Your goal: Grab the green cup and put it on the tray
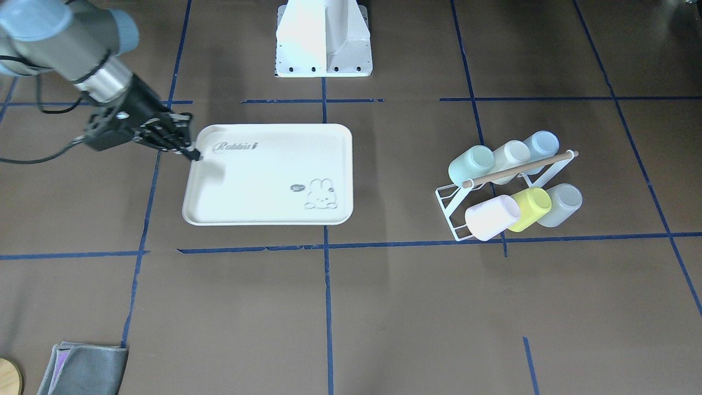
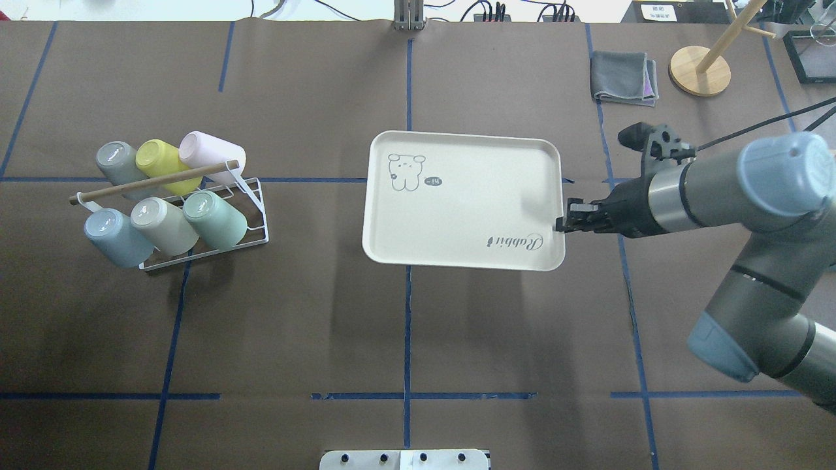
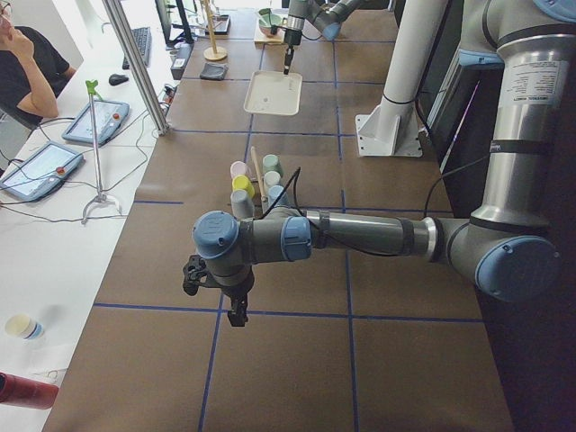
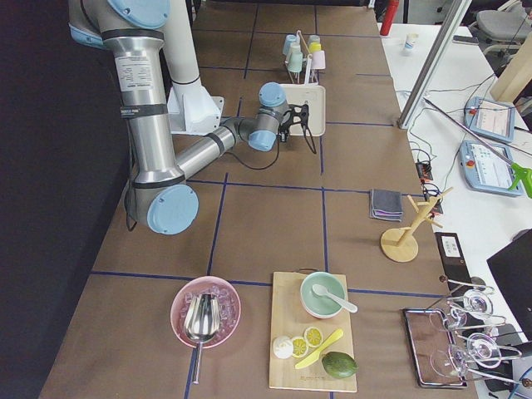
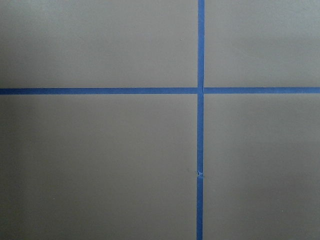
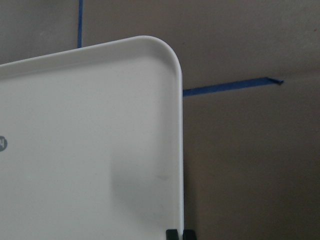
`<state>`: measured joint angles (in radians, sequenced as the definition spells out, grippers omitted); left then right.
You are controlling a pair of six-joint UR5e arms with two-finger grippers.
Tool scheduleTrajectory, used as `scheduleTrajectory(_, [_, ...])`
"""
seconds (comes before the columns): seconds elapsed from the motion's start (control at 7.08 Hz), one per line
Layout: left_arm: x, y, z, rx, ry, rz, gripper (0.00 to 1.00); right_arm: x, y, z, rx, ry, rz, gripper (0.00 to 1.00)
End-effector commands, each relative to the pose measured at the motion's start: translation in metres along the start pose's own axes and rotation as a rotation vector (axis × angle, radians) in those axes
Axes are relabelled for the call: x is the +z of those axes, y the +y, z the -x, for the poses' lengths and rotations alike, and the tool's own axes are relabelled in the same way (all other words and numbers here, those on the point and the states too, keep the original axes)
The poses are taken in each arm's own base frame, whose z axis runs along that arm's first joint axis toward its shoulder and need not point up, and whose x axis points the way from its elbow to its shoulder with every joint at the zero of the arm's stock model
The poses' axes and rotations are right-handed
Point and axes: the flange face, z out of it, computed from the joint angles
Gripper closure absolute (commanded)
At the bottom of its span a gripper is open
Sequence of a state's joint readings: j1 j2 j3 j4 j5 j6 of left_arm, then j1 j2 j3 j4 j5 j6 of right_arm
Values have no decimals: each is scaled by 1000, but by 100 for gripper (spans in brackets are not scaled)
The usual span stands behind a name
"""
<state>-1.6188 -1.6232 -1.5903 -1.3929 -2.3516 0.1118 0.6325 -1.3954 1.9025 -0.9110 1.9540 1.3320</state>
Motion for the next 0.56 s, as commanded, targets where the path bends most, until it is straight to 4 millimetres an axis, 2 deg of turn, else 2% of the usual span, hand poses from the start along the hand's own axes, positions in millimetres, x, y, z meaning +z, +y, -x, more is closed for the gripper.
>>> scheduleTrajectory(0.0, [0, 0, 1, -1, 0, -1, 0, 45, 49, 40, -43, 18, 39, 100])
scheduleTrajectory(0.14, [0, 1, 1, -1, 0, -1, 0, 60, 56, 56, -52, 31, 45, 100])
scheduleTrajectory(0.42, [1, 2, 3, -3, 1, 2, 0, 82, 57, 64, -52, 45, 59, 100])
